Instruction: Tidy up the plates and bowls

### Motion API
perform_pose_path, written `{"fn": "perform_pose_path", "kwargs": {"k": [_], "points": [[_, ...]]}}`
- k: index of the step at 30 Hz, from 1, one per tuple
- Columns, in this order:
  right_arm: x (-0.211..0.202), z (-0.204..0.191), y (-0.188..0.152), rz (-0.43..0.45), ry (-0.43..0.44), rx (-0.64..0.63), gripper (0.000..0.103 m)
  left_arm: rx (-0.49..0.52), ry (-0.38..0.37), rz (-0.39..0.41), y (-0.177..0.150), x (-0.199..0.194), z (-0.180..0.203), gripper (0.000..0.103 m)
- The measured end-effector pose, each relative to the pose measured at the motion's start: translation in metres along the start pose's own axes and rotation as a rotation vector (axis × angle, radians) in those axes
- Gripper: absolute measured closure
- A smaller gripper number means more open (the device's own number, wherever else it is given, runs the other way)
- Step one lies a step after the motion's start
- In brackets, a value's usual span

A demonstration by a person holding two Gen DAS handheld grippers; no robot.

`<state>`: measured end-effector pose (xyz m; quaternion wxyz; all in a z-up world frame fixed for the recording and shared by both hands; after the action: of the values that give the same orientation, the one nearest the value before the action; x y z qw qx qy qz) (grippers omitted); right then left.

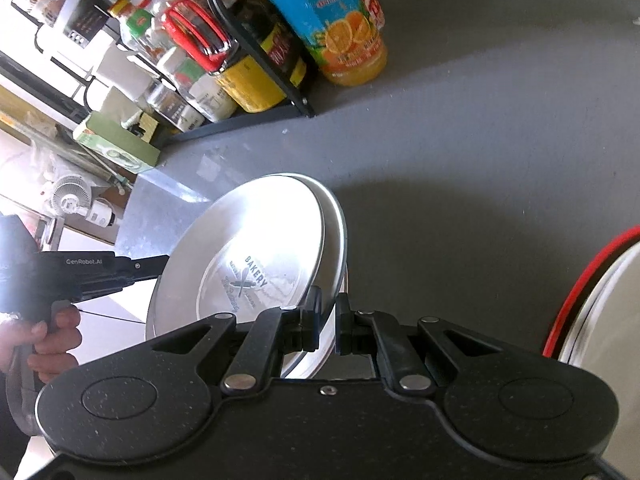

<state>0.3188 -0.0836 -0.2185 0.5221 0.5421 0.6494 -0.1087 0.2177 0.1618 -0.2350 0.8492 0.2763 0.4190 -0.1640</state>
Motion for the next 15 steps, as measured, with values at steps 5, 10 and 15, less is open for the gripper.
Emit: {"fn": "perform_pose_path", "kwargs": {"k": [5, 10, 15], "points": [[0.002, -0.002, -0.004, -0.012, -0.016, -0.008, 0.096, 0.024, 0.001, -0.019, -0.002, 0.008, -0.005, 0.103], [0.007, -0.003, -0.007, -0.019, -0.037, -0.024, 0.097, 0.034, 0.010, -0.027, -0.005, 0.014, -0.010, 0.102], [0.012, -0.005, -0.010, -0.024, -0.075, -0.056, 0.097, 0.063, 0.017, -0.023, -0.007, 0.016, -0.011, 0.100]]}}
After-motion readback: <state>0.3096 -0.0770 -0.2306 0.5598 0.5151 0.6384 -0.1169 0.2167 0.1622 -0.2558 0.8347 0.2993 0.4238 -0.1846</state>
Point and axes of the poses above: each gripper's, at about its wrist camera, not at the fingertips, and x roughly the way its jaws point, z to its right, y to its top, the point moved 7 cm from there along x, roughly the way its jaws point, and after that the axes turned 7 degrees about z, right-handed, at the moved point
